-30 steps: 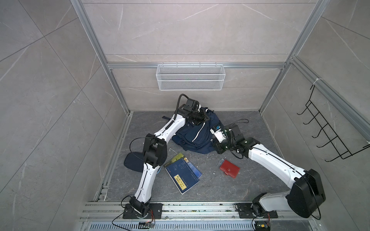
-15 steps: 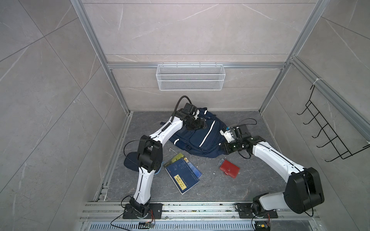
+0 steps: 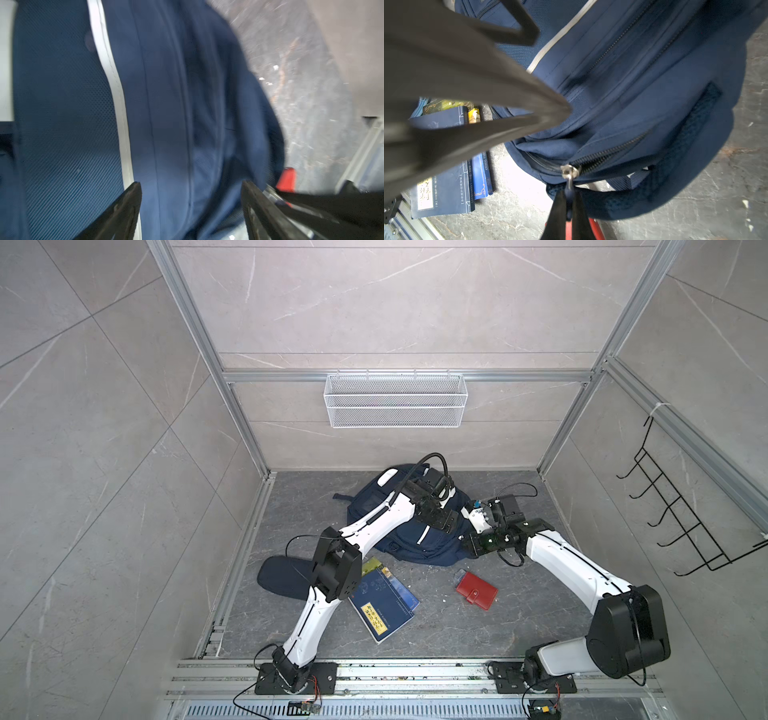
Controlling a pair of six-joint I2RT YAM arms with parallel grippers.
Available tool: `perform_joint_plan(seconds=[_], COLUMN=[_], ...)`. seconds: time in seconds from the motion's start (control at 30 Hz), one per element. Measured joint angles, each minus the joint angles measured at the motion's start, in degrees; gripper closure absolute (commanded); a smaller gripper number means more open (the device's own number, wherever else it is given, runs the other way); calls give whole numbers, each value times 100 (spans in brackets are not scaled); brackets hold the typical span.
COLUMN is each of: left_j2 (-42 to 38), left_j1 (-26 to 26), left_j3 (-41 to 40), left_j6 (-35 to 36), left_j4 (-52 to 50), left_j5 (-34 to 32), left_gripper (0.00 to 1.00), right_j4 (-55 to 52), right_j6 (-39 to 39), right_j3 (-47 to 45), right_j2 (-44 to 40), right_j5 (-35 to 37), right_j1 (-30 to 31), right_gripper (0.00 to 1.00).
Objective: Pack books, pencil case, and school supplies into a backpack
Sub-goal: Unzip the student bag at the top-center of the table.
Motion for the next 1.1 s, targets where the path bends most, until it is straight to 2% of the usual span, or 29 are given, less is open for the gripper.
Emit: perform_joint_plan(seconds=[0.1,0.27,0.43,0.5,0.83,1.1], left_j2=[286,610,616,614,387,-111], left_j1=[-11,-39,-164,-188,-122,339], left_j3=[28,205,236,219,52,-295], left_j6=[2,39,92,87,55,-260], left_j4=[-31,-24,15,42,68,85], left_j5=[-195,-428,-525,-625,-590,-55], left_gripper=[24,45,81,99,100,100], right_j4=[-48,-216,-275,-286,-293,-249], right_j6=[-4,-61,-63,-63,-66,-330], right_j3=[66,116,157,157,160,160], right_j2=[13,107,140,144,142,70], right_j5=[-2,31,50,59,50,-157], right_j1=[0,-17,-17,-17,-17,-17], right_gripper=[100,100,100,100,100,100])
